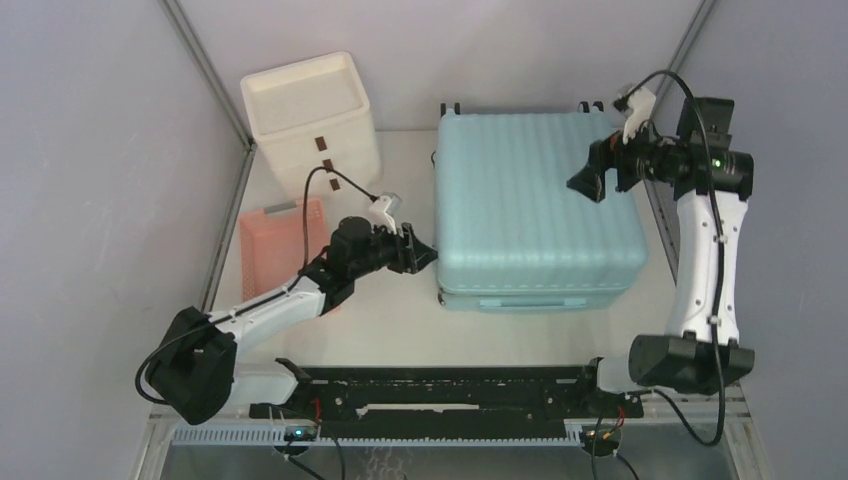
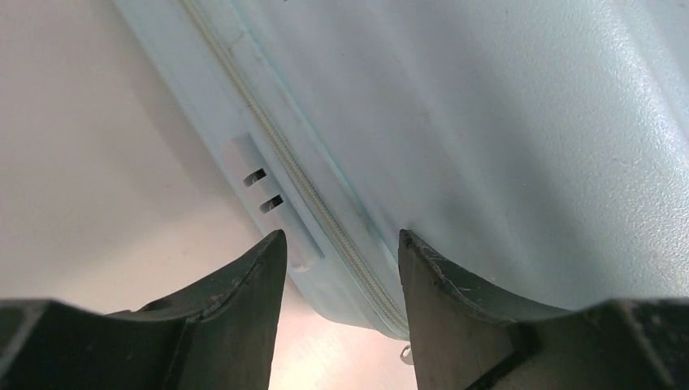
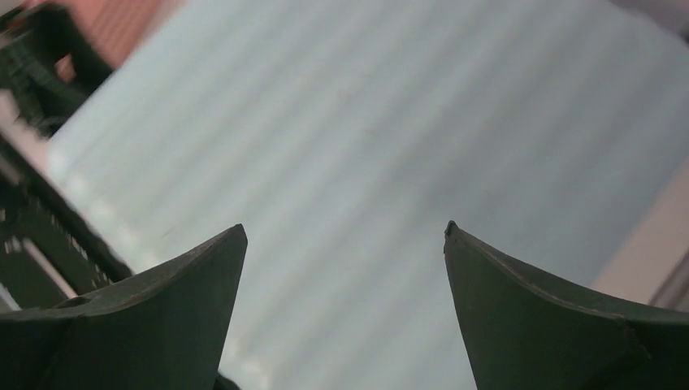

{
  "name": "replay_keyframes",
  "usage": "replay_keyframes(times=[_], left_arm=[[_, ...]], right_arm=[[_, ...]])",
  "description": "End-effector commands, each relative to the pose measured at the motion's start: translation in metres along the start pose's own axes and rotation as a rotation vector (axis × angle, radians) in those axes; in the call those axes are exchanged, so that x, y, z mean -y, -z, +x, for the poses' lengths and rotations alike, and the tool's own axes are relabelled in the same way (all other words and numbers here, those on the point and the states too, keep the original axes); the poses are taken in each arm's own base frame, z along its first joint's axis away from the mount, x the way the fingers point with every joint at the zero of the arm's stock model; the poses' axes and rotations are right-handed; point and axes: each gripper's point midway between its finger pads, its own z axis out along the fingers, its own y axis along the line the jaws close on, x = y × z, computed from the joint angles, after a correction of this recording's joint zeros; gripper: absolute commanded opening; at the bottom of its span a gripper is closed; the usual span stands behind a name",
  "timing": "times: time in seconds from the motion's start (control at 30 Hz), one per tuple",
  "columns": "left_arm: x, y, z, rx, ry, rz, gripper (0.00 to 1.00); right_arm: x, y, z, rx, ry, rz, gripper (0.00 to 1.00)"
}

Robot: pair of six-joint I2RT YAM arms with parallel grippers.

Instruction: Open, take out, and arrange the luggage

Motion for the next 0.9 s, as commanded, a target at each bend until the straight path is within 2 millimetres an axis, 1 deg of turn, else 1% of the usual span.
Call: replay_keyframes(times=[0.0,0.07,0.13,0.17,0.23,0.27,0.37,0.4,0.43,0.5,0.57,0.63,0.67,0.73,0.8,0.87], left_arm=[[0.076,-0.011,-0.025,0.032,-0.041,0.247,0.59],[0.086,-0.016,-0.026,0.03,-0.047,0.267,0.59],[0.094,-0.021,-0.024,0.026,-0.052,0.284,0.59],[0.097,-0.023,-0.025,0.031,-0.052,0.29,0.59],[0.106,-0.027,-0.023,0.033,-0.061,0.308,0.6],[0.11,-0.03,-0.022,0.036,-0.068,0.313,0.6],[0.119,-0.036,-0.021,0.046,-0.094,0.325,0.61],[0.12,-0.037,-0.02,0.049,-0.107,0.323,0.61],[0.121,-0.038,-0.018,0.054,-0.123,0.32,0.62],[0.119,-0.036,-0.016,0.071,-0.164,0.306,0.63],[0.113,-0.029,-0.013,0.099,-0.203,0.287,0.64],[0.104,-0.018,-0.01,0.127,-0.24,0.266,0.66],[0.095,-0.012,-0.003,0.127,-0.265,0.248,0.67],[0.087,0.002,0.005,0.141,-0.302,0.234,0.68],[0.081,0.016,0.013,0.151,-0.338,0.234,0.68],[0.083,0.029,0.024,0.16,-0.379,0.262,0.68]], right_arm=[[-0.097,0.035,0.015,0.127,0.331,-0.365,1.0],[-0.124,0.04,0.029,0.186,0.428,-0.443,1.0],[-0.15,0.043,0.048,0.201,0.526,-0.499,1.0],[-0.161,0.043,0.062,0.183,0.585,-0.522,1.0],[-0.179,0.045,0.097,0.121,0.73,-0.588,1.0],[-0.185,0.046,0.113,0.094,0.774,-0.621,1.0],[-0.195,0.048,0.147,0.045,0.813,-0.668,0.98],[-0.195,0.048,0.157,0.031,0.834,-0.673,0.97],[-0.194,0.047,0.171,0.013,0.856,-0.676,0.94],[-0.186,0.042,0.194,-0.027,0.915,-0.666,0.88],[-0.176,0.036,0.219,-0.08,1.0,-0.67,0.83],[-0.166,0.03,0.236,-0.13,1.035,-0.659,0.81],[-0.161,0.027,0.242,-0.154,1.039,-0.648,0.79],[-0.153,0.022,0.251,-0.184,1.038,-0.635,0.75],[-0.144,0.014,0.254,-0.203,1.034,-0.6,0.71],[-0.133,0.007,0.257,-0.214,1.048,-0.555,0.68]])
